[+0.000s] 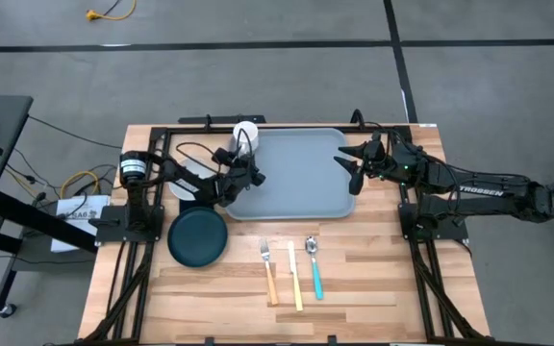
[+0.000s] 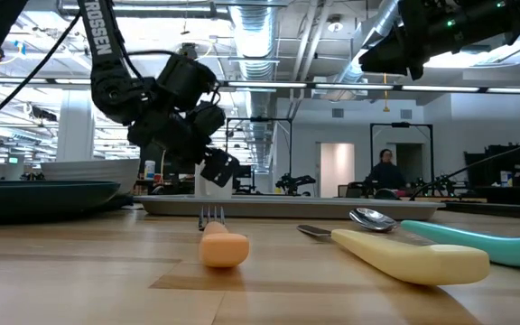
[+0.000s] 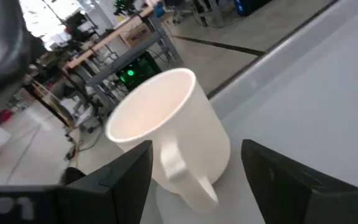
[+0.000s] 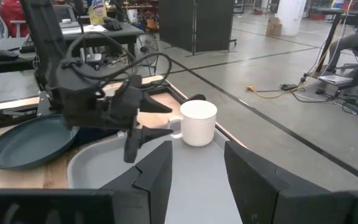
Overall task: Set up tray
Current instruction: Put the dark green plate on the tray to the bottom of the white mug
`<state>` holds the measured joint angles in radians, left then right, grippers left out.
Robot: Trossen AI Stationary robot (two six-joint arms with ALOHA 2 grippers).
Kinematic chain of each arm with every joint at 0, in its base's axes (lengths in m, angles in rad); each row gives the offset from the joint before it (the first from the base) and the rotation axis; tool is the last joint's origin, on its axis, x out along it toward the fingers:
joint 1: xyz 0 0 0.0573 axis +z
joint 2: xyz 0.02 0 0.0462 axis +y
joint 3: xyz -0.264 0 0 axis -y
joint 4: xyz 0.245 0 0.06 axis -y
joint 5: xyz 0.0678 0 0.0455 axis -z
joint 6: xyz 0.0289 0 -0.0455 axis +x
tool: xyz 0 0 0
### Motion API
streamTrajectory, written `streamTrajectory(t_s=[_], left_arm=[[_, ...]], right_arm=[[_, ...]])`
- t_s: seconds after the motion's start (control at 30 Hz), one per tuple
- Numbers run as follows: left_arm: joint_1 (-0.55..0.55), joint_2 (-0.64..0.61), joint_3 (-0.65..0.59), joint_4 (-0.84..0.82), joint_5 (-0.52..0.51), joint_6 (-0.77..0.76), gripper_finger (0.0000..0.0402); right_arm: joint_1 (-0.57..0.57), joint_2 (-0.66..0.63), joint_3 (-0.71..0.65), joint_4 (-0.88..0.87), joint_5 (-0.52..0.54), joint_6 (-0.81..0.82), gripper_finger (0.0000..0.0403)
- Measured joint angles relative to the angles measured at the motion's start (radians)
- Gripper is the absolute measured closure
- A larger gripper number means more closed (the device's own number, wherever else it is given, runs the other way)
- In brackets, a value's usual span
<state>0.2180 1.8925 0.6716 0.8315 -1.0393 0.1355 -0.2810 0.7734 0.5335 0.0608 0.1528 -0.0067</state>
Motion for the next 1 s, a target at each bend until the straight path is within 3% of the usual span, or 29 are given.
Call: streamTrajectory(t_s=[0.2, 0.43, 0.6, 0.83, 0.9, 1.0], left_arm=[[-0.124, -0.081, 0.0, -0.004, -0.096, 0.0, 0.0166], [-0.34, -0.271, 0.0, -0.13, -0.061, -0.002, 0.0166], [-0.482, -0.455, 0.0, -0.459, 0.165, -0.13, 0.0166], [-0.576, -0.66, 0.0, -0.915, 0.722, -0.454, 0.0166], [-0.602, -0.67, 0.0, -0.956, 0.802, -0.534, 0.0166], [-0.641, -0.664, 0.0, -0.991, 0.822, -0.63, 0.0166]], right_arm=[[0.0, 0.0, 0.0, 0.0, 0.0, 0.0, 0.0261], [0.0, 0.0, 0.0, -0.029, -0.071, -0.001, 0.0266], [0.0, 0.0, 0.001, -0.066, -0.104, -0.002, 0.0264], [0.0, 0.0, 0.001, -0.119, -0.11, -0.001, 0.0266], [0.0, 0.0, 0.001, -0.128, -0.11, -0.001, 0.0265], [0.0, 0.0, 0.001, -0.144, -0.11, -0.001, 0.0264]])
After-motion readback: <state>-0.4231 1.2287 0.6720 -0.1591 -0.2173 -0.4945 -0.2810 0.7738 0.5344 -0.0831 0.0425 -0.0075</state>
